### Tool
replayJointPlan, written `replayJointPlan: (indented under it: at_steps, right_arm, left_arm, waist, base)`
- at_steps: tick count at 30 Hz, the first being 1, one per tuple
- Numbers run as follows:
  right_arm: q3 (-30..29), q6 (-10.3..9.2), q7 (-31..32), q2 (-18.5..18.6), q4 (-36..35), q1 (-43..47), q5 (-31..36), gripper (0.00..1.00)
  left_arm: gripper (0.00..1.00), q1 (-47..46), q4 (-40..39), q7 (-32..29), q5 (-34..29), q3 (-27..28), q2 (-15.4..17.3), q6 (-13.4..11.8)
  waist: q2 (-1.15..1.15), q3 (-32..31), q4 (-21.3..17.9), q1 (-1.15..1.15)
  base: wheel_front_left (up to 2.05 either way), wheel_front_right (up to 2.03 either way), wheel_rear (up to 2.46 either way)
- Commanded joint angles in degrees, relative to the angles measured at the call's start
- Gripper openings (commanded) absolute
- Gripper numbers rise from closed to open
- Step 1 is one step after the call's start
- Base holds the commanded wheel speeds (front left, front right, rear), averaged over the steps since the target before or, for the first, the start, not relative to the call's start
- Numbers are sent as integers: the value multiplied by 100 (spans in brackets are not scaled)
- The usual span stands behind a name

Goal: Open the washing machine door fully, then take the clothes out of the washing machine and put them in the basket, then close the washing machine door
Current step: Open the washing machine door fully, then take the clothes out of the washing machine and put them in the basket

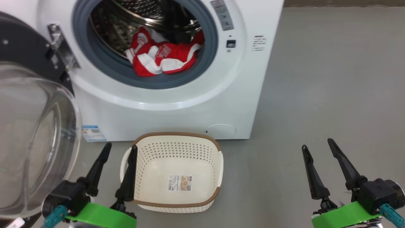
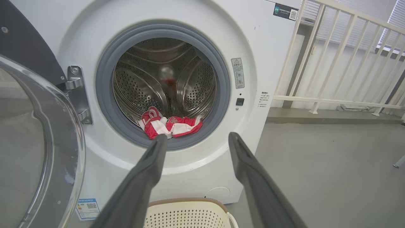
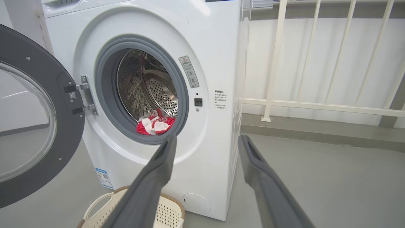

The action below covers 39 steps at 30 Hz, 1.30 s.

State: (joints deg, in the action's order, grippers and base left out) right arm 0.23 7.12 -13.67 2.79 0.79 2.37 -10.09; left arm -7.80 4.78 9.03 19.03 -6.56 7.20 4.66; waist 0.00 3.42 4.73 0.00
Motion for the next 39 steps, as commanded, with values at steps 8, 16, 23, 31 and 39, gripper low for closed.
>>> replayJointPlan:
  at_steps: [8,16,23,31,39]
  right_arm:
    - [-48,36,-93,9,-200,152,-48,100]
    - [-266,36,-110,9,-287,395,-53,100]
    - [-401,36,-117,9,-358,492,-74,100]
    - [-397,36,-121,9,-371,513,-65,100]
    - [-349,36,-122,9,-346,513,-92,100]
  left_arm:
    - [100,250,-307,129,27,191,83,-67]
    - [100,464,-394,155,21,156,105,-126]
    - [100,579,-446,141,24,176,126,-225]
    - [100,663,-455,91,-22,173,150,-365]
    - [100,643,-442,20,-81,123,145,-493]
  waist:
    - [0,-236,-666,0]
    - [0,-271,-803,0]
    - [0,-278,-847,0]
    - [0,-299,-834,0]
    - [0,-347,-814,0]
  base:
    - [0,0,0]
    - [0,0,0]
    - [0,0,0]
    - [0,0,0]
    - [23,-23,0]
